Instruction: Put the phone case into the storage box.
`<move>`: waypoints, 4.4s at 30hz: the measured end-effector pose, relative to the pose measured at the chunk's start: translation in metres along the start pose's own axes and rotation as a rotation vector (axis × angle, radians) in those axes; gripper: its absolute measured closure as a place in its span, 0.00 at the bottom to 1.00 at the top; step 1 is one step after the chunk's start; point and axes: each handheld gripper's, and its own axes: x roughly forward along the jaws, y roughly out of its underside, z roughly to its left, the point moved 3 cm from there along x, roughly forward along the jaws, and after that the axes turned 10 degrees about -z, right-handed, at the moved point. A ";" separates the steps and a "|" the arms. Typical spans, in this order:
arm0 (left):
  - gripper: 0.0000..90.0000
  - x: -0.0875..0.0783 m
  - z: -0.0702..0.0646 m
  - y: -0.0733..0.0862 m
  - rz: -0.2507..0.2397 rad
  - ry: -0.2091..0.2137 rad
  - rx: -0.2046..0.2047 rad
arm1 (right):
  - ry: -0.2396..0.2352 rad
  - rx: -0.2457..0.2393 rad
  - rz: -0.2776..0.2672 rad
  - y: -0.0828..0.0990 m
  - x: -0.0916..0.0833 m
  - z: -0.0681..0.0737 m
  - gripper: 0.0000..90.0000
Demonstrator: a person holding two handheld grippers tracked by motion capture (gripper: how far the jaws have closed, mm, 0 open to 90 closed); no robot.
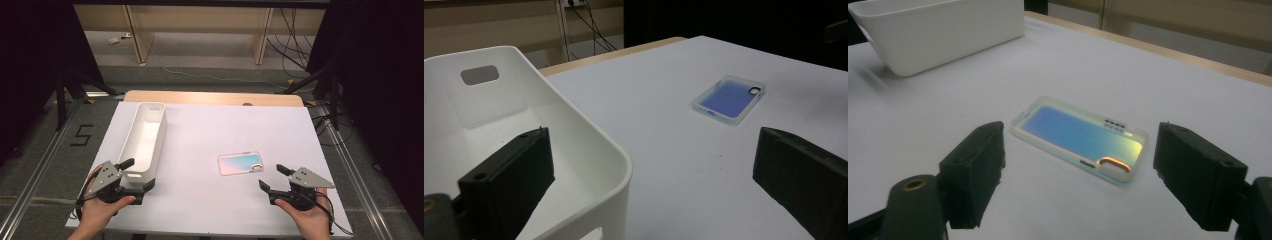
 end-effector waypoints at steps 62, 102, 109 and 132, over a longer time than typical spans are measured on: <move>0.16 -0.004 -0.002 -0.002 -0.020 0.018 -0.011 | -0.083 -0.030 0.430 0.003 0.156 0.038 1.00; 0.16 -0.005 -0.002 -0.002 -0.022 0.020 -0.016 | -0.126 -0.091 0.523 0.006 0.152 0.044 1.00; 0.16 -0.005 -0.002 -0.002 -0.023 0.021 -0.017 | -0.139 -0.088 0.563 0.006 0.147 0.044 1.00; 0.16 -0.005 -0.002 -0.001 -0.020 0.022 -0.016 | -0.140 -0.107 0.589 0.011 0.124 0.030 1.00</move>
